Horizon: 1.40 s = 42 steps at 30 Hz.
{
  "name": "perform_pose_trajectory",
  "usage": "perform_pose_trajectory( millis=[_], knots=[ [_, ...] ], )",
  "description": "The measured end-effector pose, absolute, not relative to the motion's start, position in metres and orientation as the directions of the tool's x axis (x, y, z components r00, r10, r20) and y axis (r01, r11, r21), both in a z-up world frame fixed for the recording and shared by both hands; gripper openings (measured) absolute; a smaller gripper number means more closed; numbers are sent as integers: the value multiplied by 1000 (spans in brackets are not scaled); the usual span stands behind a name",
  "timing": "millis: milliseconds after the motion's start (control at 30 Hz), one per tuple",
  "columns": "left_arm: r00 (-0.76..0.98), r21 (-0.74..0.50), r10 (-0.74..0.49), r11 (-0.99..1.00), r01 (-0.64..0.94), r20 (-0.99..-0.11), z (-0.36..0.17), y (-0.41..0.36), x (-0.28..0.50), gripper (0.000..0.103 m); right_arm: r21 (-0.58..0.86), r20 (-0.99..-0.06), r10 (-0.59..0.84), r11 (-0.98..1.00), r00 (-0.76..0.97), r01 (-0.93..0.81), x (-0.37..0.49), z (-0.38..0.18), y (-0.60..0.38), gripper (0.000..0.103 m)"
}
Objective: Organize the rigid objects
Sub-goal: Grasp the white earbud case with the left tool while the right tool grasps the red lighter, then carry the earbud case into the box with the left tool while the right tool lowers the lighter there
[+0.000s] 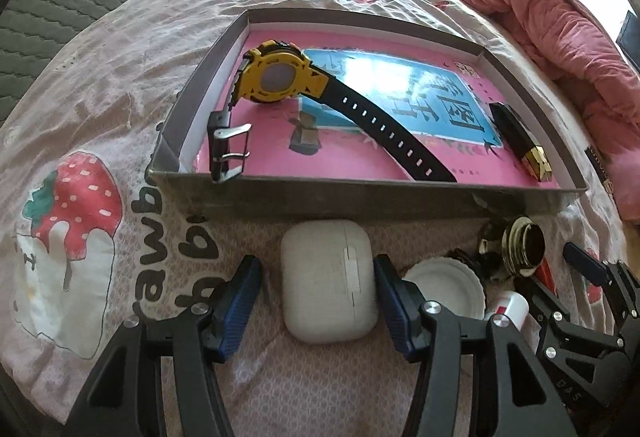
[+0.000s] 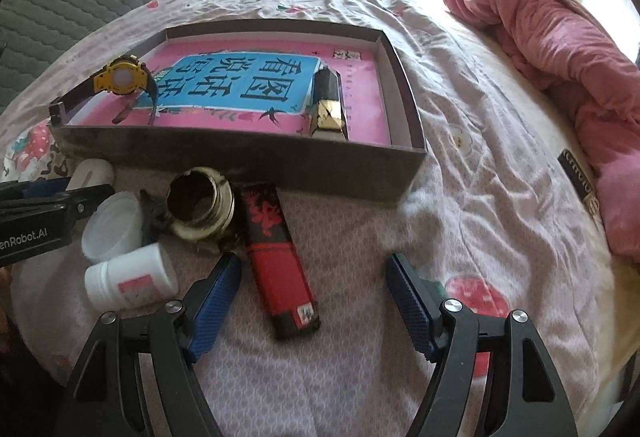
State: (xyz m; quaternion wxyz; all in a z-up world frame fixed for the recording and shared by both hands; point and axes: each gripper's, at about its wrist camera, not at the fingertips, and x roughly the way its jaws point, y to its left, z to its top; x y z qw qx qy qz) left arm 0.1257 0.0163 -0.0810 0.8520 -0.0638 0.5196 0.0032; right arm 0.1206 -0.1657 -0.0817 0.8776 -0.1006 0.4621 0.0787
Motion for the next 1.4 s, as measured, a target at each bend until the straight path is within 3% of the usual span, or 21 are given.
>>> perform_pose_trajectory(
  millis=[100,167,333,567,967,1400],
  knots=[
    [461,-107,-61,991,-75,-885,-81,17,128,57,-108,-823,51,964,565,-244,123,-82,-164,70],
    [464,-105,-59,992,-74,-884,-82,16,128,57,-97,-825,69,961,561,-260,123,-82,-162,53],
    [466,-97,-60,994,-56,-883,-81,13,130,47,-78,-826,98,955,556,-285,121,-80,-159,30],
    [461,-144,-105,988,-51,-881,-79,22,129,46,-2,-810,143,969,569,-246,116,-67,-180,13],
    [498,-198,-153,979,-39,-854,-61,32,111,46,111,-788,224,968,574,-225,102,-53,-197,11],
    [589,-215,-163,976,-19,-792,-25,34,102,45,78,-703,220,969,676,-234,92,-18,-192,11]
  ],
)
